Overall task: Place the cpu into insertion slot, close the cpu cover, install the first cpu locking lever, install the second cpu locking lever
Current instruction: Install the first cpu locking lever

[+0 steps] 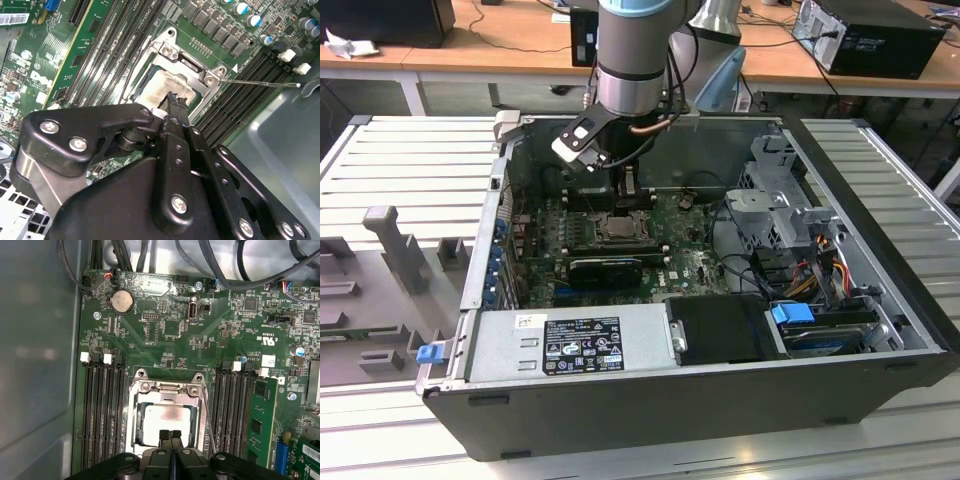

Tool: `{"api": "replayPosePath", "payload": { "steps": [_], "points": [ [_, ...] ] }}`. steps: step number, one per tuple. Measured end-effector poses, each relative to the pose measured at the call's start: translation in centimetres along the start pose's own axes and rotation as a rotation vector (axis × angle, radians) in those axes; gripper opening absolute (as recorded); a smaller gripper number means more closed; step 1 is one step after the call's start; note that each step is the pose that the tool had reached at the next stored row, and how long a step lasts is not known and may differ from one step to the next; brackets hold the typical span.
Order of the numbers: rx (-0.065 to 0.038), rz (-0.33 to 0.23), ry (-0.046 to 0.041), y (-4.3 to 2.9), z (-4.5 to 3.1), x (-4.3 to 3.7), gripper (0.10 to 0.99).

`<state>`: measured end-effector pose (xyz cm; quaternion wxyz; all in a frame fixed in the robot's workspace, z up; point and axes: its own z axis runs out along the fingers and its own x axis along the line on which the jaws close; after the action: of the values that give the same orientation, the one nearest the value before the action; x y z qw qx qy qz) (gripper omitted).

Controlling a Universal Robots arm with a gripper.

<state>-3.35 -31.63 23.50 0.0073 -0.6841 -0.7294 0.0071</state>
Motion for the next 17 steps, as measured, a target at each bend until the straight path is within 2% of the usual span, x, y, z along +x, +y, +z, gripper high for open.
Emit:
{"api": "replayPosePath", "payload": {
  "steps": [3,7,17],
  "points": [
    [0.0,0.0,0.0001,-0.01,-0.5,0.0,0.106],
    [0.0,0.0,0.0,-0.04,-1.9,0.0,0.106],
    [0.0,0.0,0.0,-0.08,-3.72,0.0,0.106]
  ]
}}
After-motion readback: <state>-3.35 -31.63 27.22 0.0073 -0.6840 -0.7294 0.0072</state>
